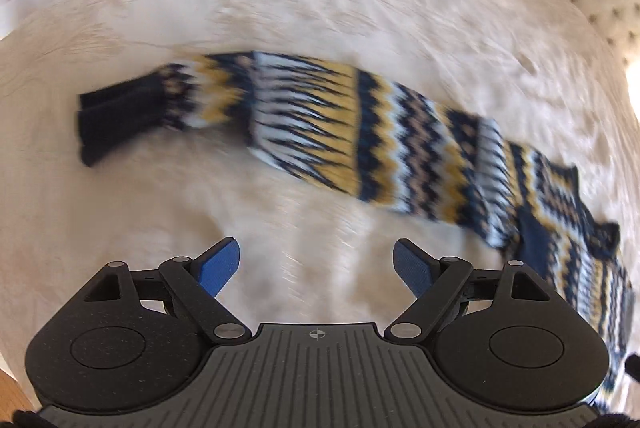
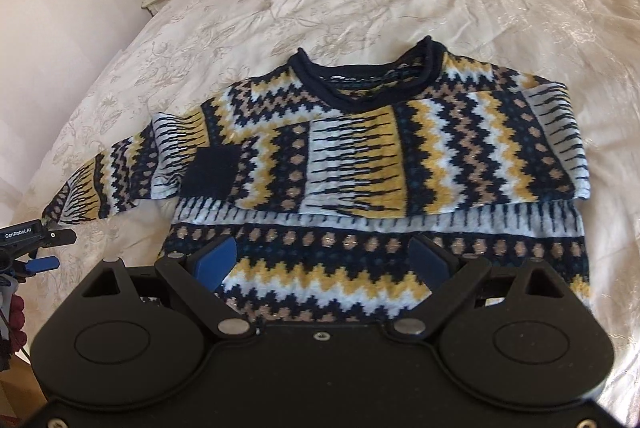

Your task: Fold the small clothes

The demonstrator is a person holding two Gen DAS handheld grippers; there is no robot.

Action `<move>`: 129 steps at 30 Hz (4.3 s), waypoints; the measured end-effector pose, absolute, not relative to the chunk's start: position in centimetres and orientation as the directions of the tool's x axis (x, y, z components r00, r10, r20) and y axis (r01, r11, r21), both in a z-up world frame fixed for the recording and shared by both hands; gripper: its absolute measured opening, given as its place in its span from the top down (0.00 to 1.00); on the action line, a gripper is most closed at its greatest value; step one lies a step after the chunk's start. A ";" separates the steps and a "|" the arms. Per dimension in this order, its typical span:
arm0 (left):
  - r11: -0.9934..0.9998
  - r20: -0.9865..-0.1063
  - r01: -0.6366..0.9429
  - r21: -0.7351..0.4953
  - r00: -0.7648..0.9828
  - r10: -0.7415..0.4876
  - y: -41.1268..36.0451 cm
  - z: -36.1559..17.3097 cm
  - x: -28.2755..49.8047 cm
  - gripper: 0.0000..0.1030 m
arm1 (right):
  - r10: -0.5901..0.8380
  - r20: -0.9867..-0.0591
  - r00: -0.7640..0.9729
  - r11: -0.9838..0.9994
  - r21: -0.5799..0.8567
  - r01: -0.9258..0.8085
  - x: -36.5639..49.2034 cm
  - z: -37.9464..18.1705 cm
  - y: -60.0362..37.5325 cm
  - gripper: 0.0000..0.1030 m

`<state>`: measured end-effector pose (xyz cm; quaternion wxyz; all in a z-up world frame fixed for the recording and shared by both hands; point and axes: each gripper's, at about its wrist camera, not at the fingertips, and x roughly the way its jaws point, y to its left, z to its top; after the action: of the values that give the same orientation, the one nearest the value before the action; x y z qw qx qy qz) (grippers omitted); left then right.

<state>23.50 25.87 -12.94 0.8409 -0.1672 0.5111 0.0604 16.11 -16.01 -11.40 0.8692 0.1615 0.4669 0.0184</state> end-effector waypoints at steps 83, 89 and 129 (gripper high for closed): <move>0.865 -0.858 0.493 -0.091 0.403 -0.320 -17.5 -11.4 25.4 0.73 | 0.259 -0.770 0.583 0.888 0.427 0.169 11.1 -13.7 -30.6 0.09; 0.849 -0.857 0.520 -0.094 0.392 -0.335 -18.5 -11.0 25.1 0.67 | 0.264 -0.769 0.582 0.889 0.429 0.162 10.8 -13.7 -30.5 0.09; 0.919 -0.869 0.362 -0.158 0.391 -0.304 -4.6 -11.1 29.4 0.29 | 0.151 -0.811 0.566 0.872 0.379 0.309 13.4 -14.4 -28.8 0.09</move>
<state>29.38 -4.57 -11.15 0.8335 0.0283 0.5144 -0.1998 13.42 -28.78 -14.36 0.8492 0.2484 0.4636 -0.0465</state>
